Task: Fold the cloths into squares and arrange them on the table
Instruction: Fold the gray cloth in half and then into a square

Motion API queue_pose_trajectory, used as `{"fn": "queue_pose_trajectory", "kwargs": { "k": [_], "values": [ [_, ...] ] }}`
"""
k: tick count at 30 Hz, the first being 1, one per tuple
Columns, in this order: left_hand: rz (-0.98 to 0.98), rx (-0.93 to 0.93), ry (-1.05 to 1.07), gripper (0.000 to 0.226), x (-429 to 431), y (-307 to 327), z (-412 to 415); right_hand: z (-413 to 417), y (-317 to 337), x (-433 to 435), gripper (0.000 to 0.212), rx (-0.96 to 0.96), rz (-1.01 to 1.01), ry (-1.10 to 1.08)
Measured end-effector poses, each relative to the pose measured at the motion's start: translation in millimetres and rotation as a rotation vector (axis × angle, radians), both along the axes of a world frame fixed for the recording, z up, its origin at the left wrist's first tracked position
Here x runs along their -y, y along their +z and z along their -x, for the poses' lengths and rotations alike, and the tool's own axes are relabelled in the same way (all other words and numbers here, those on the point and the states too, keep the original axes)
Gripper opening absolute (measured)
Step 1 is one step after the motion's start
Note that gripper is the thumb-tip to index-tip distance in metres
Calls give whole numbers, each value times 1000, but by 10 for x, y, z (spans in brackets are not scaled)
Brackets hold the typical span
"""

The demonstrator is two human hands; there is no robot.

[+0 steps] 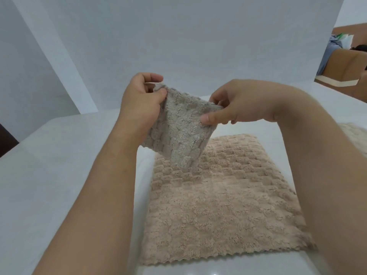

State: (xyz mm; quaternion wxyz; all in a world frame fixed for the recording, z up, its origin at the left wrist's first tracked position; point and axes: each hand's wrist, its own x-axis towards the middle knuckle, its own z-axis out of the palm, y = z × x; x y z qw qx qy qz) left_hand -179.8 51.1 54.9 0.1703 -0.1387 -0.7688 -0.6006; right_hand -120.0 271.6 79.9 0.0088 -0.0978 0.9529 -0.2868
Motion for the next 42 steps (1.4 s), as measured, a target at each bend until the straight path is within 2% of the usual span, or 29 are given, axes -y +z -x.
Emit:
{"fn": "queue_pose_trajectory", "kwargs": {
  "k": [3, 9, 13, 17, 22, 25, 28, 30, 33, 37, 39, 42],
  "values": [
    [20, -49, 46, 18, 12, -34, 55, -41, 10, 76, 43, -10, 0, 66],
    [-25, -26, 50, 23, 153, -61, 148, -128, 40, 184, 48, 62, 253, 261],
    [-56, 18, 24, 23, 149, -74, 162, -29, 3, 199, 66, 6, 235, 63],
    [-37, 32, 38, 29, 195, -61, 177, 40, -31, 200, 45, -51, 338, -66],
    [-34, 231, -37, 47, 290, -41, 162, 101, -50, 155, 31, -146, 358, -119],
    [-80, 247, -36, 30, 282, -43, 116, 111, -51, 144, 29, -164, 355, -128],
    [-107, 218, -68, 16, 237, -50, 110, 94, -50, 157, 35, -151, 302, -136],
    [-10, 121, -11, 18, 175, -49, 103, 71, -41, 184, 39, -121, 281, -145],
    [287, -122, 179, 26, 85, -56, 41, 57, -44, 195, 44, -100, 284, -150],
    [489, -322, 307, 25, 55, -95, 3, 93, -78, 182, 42, -75, 326, -158],
    [542, -343, 336, 26, 87, -111, 26, 121, -116, 200, 40, -38, 356, -152],
    [487, -219, 318, 26, 142, -111, 101, 170, -215, 268, 44, 18, 429, -162]
  ]
}}
